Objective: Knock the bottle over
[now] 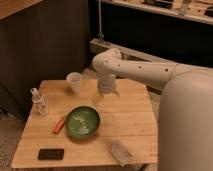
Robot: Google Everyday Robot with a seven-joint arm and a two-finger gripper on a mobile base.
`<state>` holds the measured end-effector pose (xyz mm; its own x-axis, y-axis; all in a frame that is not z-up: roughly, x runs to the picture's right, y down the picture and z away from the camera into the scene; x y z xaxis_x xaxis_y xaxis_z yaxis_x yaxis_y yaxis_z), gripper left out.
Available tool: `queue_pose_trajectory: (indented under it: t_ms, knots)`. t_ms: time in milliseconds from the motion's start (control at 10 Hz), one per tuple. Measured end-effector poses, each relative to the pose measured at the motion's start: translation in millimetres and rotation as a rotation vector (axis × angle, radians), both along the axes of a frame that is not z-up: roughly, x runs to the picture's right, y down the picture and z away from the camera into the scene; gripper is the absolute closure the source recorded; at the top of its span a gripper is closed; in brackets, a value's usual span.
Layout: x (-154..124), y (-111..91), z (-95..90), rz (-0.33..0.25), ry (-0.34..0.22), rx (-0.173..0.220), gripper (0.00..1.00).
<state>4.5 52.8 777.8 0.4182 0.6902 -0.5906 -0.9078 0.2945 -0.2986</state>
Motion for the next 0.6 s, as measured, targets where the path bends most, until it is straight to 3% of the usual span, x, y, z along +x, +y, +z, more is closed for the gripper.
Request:
queue_pose_trajectory:
  t_ms: [600]
  knots:
    - [-10,-15,-4.6,-0.020,-0.030,0.036,0.20]
